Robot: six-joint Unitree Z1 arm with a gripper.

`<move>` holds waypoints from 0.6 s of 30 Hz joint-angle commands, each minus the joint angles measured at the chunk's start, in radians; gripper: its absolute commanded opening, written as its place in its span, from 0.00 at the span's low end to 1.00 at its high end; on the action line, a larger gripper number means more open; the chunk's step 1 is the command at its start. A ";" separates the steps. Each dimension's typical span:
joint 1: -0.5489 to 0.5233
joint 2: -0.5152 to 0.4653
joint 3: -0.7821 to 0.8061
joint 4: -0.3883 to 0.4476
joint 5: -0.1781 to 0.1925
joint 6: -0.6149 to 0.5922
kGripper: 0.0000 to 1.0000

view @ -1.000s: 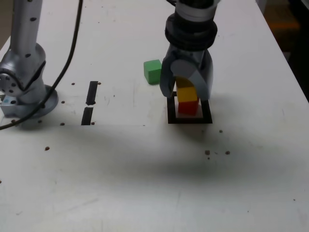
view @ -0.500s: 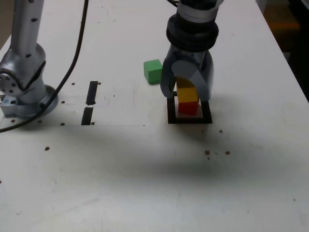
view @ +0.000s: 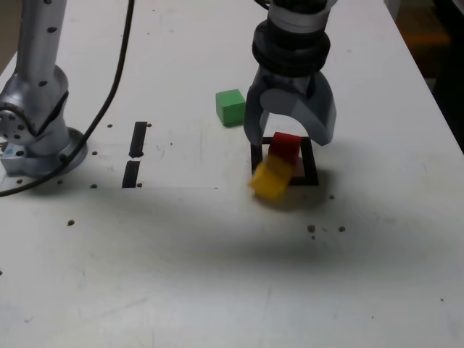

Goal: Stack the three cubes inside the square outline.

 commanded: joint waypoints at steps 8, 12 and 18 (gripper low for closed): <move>0.002 -0.059 0.014 0.016 0.027 -0.023 0.95; -0.028 -0.125 0.017 0.085 -0.031 -0.035 0.95; -0.145 -0.145 0.034 0.107 -0.103 -0.159 0.95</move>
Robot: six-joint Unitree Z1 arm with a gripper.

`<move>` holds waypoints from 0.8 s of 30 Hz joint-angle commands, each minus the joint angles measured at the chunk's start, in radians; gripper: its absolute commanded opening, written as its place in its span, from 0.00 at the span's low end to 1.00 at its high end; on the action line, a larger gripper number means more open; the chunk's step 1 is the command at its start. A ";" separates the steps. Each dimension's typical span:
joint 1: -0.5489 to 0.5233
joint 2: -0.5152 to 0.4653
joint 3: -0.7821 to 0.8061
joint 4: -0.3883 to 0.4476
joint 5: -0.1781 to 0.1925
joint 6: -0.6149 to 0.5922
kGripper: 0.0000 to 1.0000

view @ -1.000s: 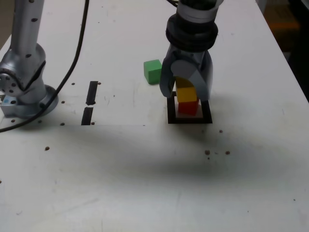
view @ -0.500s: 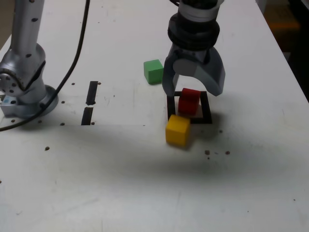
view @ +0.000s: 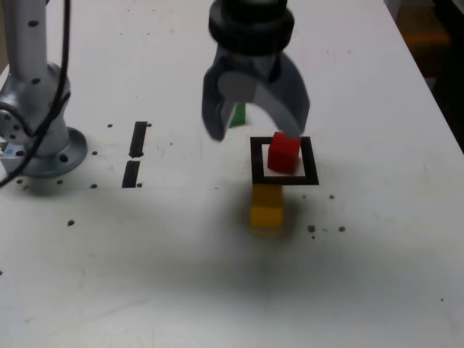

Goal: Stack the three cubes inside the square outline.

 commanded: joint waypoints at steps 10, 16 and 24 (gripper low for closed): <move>-0.087 0.038 0.049 -0.063 -0.037 -0.307 0.95; -0.087 0.114 0.065 -0.131 -0.070 -0.340 0.94; -0.087 0.164 0.065 -0.163 -0.076 -0.328 0.84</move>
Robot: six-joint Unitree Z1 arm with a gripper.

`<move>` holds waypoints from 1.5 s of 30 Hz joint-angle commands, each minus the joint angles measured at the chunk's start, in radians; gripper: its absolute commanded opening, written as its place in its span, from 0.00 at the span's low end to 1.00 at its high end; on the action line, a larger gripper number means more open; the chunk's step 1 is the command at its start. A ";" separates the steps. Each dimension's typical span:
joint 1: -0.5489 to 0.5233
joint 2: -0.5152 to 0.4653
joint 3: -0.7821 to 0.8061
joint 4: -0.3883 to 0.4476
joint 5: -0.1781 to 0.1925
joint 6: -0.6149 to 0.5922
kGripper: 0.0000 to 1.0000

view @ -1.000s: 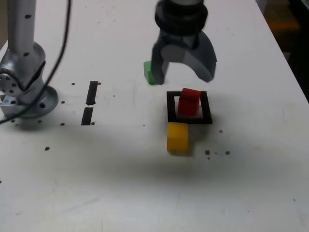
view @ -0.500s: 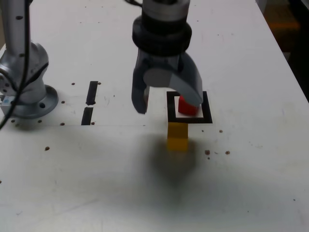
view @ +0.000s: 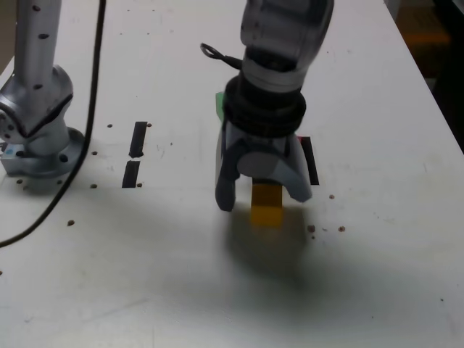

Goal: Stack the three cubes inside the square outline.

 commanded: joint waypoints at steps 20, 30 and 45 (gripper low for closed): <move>-0.001 0.024 -0.022 -0.048 0.039 0.019 0.17; 0.016 -0.129 -0.183 0.225 0.151 0.117 0.13; 0.185 -0.010 -0.276 0.261 0.162 0.437 0.14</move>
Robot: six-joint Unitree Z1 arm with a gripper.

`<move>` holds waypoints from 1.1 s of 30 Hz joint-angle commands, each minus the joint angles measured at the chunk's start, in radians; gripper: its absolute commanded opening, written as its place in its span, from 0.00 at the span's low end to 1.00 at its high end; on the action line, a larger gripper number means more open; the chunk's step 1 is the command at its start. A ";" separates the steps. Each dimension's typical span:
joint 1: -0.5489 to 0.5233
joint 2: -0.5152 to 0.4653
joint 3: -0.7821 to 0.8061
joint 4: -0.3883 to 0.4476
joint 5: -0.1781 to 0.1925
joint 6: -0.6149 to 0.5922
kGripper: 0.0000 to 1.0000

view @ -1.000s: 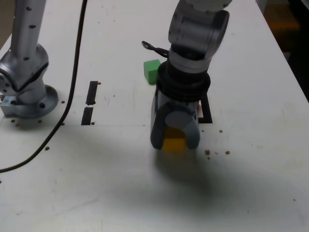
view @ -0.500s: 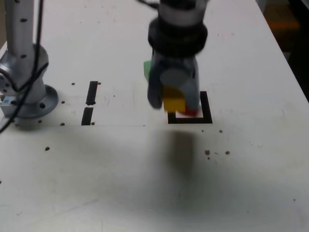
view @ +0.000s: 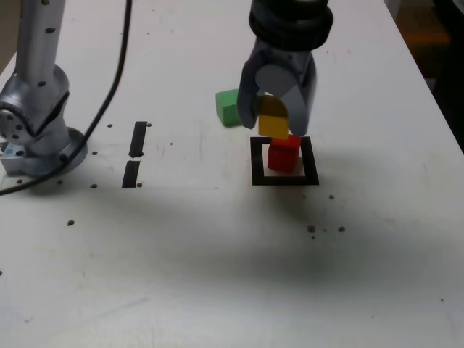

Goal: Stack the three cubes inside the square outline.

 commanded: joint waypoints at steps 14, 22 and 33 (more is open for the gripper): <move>0.020 0.058 0.028 -0.067 -0.008 0.004 0.16; 0.030 0.067 0.055 -0.114 -0.009 0.014 0.18; 0.037 0.065 0.057 -0.107 0.003 0.014 0.28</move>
